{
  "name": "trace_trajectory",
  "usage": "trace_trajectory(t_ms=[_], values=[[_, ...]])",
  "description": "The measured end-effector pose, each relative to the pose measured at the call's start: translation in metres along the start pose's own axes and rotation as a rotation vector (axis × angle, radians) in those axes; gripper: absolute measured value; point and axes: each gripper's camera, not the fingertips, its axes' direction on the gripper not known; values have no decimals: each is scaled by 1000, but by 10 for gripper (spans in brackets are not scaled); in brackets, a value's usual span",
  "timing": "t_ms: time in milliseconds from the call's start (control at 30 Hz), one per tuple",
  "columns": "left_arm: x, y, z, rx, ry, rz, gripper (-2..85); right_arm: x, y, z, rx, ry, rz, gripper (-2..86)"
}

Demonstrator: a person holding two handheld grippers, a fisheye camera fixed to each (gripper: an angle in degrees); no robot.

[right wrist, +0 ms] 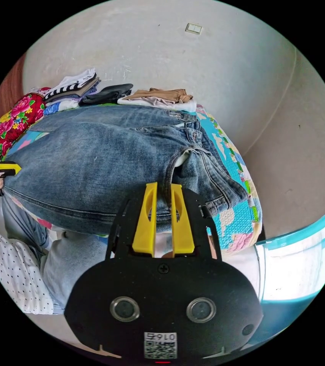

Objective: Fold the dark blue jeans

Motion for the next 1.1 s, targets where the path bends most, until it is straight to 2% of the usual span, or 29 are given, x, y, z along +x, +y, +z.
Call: trace_trajectory(t_ms=[133,200,267,367,500,600,733,867,967,1100], values=[[-4,12,-1,34,53,-37,-10,-10,5,-9,-10,32,30,43],[-4,14,-1,35,62,-45,-10,-37,11,-32,183,81,13,17],[-1,15,-2,32,59,-43,-10,-60,13,-40,270,25,-48,7],[7,18,-3,29,39,-31,-10,-101,4,-23,203,-4,-186,2],[14,23,-3,38,27,-35,-10,-140,-1,19,66,104,-303,-3],[16,27,-3,42,35,-41,-10,-152,10,27,57,141,-377,-4],[19,30,-3,40,45,-42,-10,-143,16,25,51,69,-358,-4],[25,32,-2,37,39,-44,-10,-138,25,18,136,-75,-347,-4],[31,33,-2,36,28,-39,-10,-142,29,35,67,-28,-350,-4],[38,35,-2,28,16,-36,-10,-123,41,37,50,-110,-264,-3]])
